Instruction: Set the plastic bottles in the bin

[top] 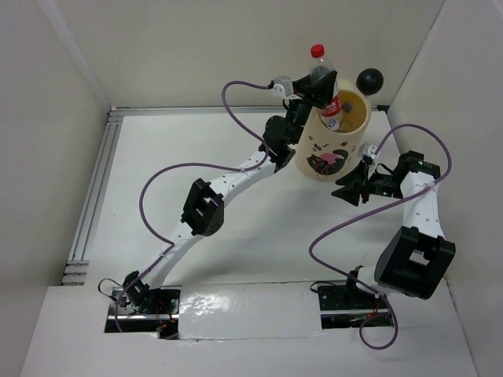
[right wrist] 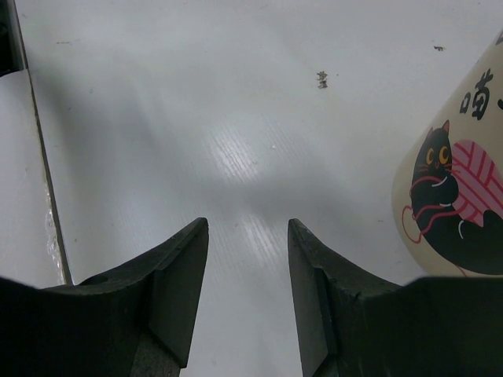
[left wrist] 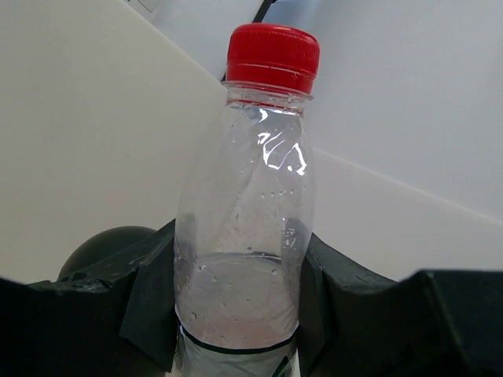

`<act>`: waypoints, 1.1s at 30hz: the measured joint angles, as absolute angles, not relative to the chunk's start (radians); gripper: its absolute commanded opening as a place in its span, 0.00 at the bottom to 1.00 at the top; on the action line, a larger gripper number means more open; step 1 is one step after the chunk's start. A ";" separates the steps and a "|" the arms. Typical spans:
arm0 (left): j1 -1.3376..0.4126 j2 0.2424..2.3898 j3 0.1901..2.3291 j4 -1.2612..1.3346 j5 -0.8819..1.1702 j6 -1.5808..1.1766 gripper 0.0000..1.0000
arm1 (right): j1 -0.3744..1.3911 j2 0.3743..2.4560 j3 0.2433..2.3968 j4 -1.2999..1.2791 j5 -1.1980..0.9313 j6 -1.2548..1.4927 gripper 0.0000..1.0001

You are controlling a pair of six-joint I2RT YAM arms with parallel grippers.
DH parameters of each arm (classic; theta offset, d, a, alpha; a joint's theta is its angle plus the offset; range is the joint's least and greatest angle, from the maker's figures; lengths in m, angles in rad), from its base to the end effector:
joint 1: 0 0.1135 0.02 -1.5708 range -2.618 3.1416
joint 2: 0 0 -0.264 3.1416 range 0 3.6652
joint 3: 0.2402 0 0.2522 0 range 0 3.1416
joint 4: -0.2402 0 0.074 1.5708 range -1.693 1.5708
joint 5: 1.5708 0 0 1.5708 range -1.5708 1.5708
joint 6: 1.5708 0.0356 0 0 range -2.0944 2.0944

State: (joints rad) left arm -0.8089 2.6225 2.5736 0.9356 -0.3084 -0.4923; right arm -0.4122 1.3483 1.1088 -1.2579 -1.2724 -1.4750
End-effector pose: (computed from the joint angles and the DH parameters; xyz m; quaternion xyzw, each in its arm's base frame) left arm 0.3979 -0.4014 0.3761 -0.0906 0.3501 -0.5228 0.7719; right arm 0.2153 -0.0570 0.2869 -0.4261 0.6819 0.3246 0.4981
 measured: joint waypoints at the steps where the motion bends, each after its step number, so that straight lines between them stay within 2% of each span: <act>1: -0.809 2.624 2.572 0.935 -0.308 -0.492 0.60 | -0.412 1.348 1.109 -1.258 -1.273 -1.475 0.52; 3: -0.809 2.629 2.572 0.936 -0.308 -0.489 0.61 | -0.412 1.348 1.109 -1.258 -1.274 -1.475 0.55; 4: -0.809 2.630 2.572 0.936 -0.308 -0.488 0.63 | -0.412 1.348 1.109 -1.258 -1.276 -1.475 0.60; 8: -0.809 2.634 2.571 0.935 -0.308 -0.472 0.64 | -0.413 1.348 1.110 -1.250 -1.306 -1.479 0.62; 15: -0.809 2.634 2.558 0.936 -0.307 -0.467 0.65 | -0.418 1.358 1.158 -1.122 -1.422 -1.482 0.40; 18: -0.810 2.634 2.543 0.944 -0.303 -0.466 0.65 | -0.411 1.409 1.248 -1.087 -1.444 -1.496 0.37; 23: -0.812 2.634 2.529 0.959 -0.290 -0.448 0.65 | -0.395 1.520 1.378 -1.075 -1.461 -1.541 0.38; 26: -0.815 2.634 2.527 0.958 -0.286 -0.445 0.66 | -0.378 1.577 1.447 -1.069 -1.464 -1.552 0.46; 30: -0.815 2.634 2.526 0.958 -0.279 -0.443 0.69 | -0.373 1.602 1.486 -1.064 -1.464 -1.562 0.49; 31: -0.815 2.634 2.525 0.957 -0.278 -0.442 0.79 | -0.373 1.601 1.487 -1.061 -1.465 -1.562 0.49; 33: -0.815 2.634 2.521 0.959 -0.271 -0.440 0.82 | -0.373 1.602 1.487 -1.061 -1.465 -1.565 0.51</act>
State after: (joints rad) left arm -0.8154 2.6335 2.5210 0.9592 -0.2710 -0.4400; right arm -0.3729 1.6016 1.4868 -1.0615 -1.4651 -1.5646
